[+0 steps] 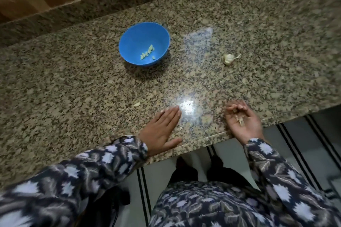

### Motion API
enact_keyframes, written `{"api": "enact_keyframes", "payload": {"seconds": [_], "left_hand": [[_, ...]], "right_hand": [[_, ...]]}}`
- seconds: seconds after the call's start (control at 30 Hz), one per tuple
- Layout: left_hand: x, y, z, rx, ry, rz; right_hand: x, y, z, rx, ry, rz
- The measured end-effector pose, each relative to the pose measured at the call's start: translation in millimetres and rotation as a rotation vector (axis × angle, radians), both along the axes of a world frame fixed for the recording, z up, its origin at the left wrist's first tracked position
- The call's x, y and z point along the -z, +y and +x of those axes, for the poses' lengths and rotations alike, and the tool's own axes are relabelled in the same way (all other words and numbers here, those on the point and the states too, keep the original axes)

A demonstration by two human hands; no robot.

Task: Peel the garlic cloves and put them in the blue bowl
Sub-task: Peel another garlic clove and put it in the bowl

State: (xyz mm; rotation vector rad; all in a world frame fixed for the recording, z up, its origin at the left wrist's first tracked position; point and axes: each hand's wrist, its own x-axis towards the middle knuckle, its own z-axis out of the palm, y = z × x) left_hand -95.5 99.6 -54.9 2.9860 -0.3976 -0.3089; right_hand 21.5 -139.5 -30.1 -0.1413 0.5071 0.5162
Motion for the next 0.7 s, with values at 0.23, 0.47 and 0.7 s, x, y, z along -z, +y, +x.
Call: {"api": "enact_keyframes", "payload": {"seconds": [0.23, 0.47, 0.7], "left_hand": [[2.6, -97.6, 85.8, 0.062, -0.043, -0.16], [-6.6, -168.7, 154.5, 0.412, 0.001, -0.257], [-0.2, -112.5, 99.8, 0.607, -0.079, -0.349]], "right_hand": [[-13.6, -21.2, 4.2, 0.182, 0.004, -0.074], [-14.1, -58.7, 14.1, 0.327, -0.076, -0.062], [-19.3, -41.3, 11.5, 0.298, 0.07, -0.101]]}}
